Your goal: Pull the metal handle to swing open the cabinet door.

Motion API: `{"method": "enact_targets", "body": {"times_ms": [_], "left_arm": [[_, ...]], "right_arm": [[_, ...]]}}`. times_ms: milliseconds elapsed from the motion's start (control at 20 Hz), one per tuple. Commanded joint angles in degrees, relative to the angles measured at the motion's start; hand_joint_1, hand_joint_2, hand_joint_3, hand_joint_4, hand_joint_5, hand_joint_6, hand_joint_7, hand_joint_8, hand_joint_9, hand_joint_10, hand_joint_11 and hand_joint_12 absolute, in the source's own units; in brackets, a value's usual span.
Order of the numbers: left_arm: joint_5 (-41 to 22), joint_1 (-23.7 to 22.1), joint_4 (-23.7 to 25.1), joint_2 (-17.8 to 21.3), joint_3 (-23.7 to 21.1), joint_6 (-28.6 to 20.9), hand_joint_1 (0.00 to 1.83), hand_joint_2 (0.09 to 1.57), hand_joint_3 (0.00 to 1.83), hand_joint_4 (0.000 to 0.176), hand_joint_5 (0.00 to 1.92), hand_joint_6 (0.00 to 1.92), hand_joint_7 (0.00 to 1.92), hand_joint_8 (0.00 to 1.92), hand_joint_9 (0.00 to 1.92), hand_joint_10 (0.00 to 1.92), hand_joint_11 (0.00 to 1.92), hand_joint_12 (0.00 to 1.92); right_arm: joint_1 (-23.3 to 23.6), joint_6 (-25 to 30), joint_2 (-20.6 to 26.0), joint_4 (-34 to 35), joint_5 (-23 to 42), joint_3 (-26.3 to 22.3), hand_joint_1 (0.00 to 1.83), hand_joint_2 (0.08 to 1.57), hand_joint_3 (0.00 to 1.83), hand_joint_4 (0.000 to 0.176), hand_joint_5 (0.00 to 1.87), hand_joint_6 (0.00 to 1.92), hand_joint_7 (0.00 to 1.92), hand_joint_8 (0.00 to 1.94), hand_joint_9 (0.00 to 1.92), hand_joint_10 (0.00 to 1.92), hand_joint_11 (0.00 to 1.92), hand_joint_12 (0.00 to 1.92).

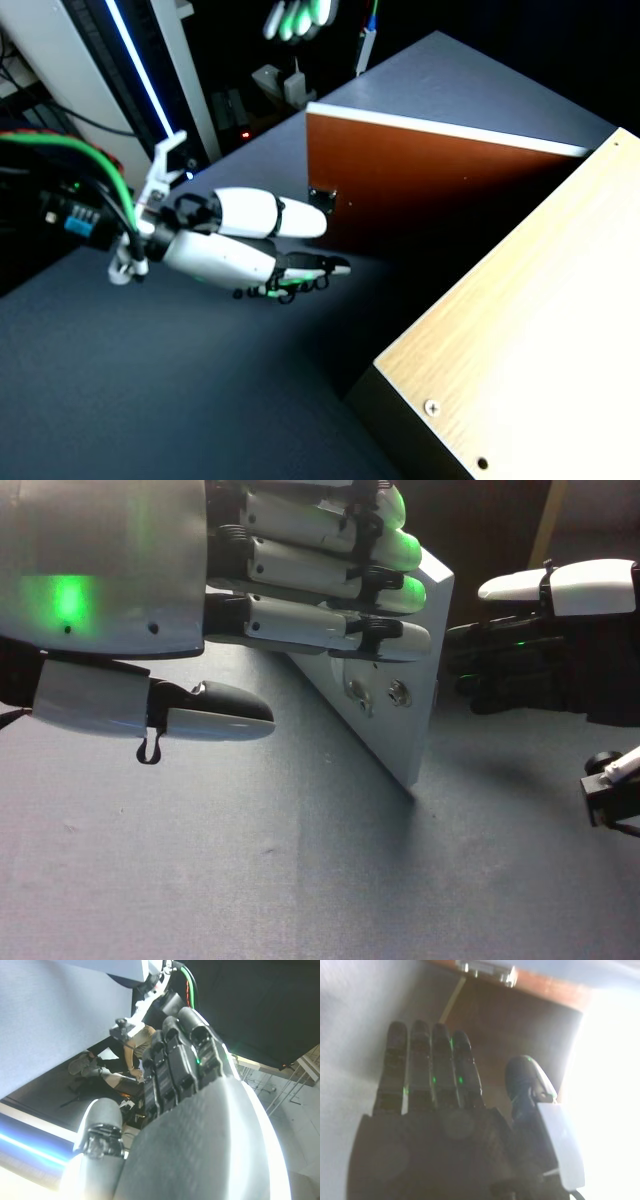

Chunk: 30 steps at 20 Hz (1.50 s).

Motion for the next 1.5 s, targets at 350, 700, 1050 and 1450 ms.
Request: {"method": "enact_targets", "body": {"times_ms": [350, 700, 1050, 1450], "left_arm": [[-1.34, -0.63, -5.39, 0.40, 0.12, 0.54, 0.00, 1.57, 0.05, 0.000, 0.32, 0.01, 0.37, 0.00, 0.35, 0.01, 0.02, 0.80], [-1.34, -0.63, -5.39, 0.40, 0.12, 0.54, 0.00, 1.57, 0.05, 0.000, 0.31, 0.00, 0.36, 0.00, 0.34, 0.00, 0.01, 0.80], [-1.34, -0.63, -5.39, 0.40, 0.12, 0.54, 0.00, 1.57, 0.05, 0.000, 0.33, 0.01, 0.37, 0.00, 0.35, 0.00, 0.02, 0.81], [-1.34, -0.62, -5.39, 0.40, 0.12, 0.54, 0.00, 1.57, 0.04, 0.000, 0.34, 0.00, 0.38, 0.00, 0.35, 0.00, 0.05, 0.78]], "right_arm": [[0.09, 0.73, -2.16, -2.10, 3.56, 1.28, 0.00, 1.56, 0.00, 0.000, 0.32, 0.00, 0.33, 0.00, 0.32, 0.00, 0.00, 0.88], [0.10, 0.75, -2.88, -2.67, 3.70, 0.40, 0.00, 1.56, 0.00, 0.000, 0.32, 0.00, 0.35, 0.01, 0.33, 0.00, 0.00, 0.90], [0.13, 1.12, -3.58, -1.66, 3.94, 2.29, 0.00, 1.56, 0.00, 0.000, 0.33, 0.00, 0.35, 0.00, 0.32, 0.00, 0.00, 0.88], [0.31, 1.94, -3.06, -1.66, 3.91, 1.57, 0.00, 1.56, 0.00, 0.000, 0.33, 0.00, 0.36, 0.00, 0.32, 0.00, 0.00, 0.90]]}}
